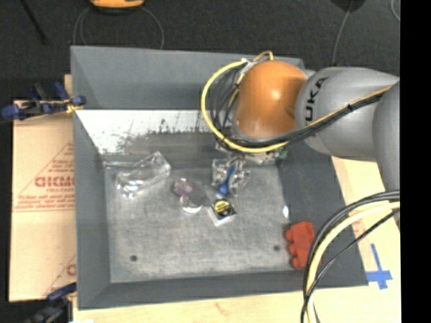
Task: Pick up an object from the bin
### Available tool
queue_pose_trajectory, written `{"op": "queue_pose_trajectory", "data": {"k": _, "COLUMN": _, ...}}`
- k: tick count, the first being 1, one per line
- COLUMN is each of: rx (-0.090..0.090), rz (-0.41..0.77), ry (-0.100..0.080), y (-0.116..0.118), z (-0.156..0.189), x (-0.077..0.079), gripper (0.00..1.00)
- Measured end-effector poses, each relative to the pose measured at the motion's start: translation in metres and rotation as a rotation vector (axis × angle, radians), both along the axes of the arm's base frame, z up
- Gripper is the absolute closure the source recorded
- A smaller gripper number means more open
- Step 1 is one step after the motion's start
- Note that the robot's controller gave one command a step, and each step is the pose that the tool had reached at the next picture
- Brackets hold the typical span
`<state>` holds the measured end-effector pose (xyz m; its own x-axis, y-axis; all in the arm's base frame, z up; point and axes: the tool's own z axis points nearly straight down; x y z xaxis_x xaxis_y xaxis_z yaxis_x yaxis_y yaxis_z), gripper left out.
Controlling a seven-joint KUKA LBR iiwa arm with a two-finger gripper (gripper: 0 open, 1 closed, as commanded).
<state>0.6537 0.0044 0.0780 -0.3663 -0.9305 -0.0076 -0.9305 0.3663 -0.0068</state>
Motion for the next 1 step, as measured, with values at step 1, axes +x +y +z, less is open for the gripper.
{"op": "queue_pose_trajectory", "data": {"k": 1, "rx": -0.004, "rz": -0.008, "ry": -0.004, "y": -0.0007, "z": 0.0832, "x": 0.0033, "gripper": 1.00}}
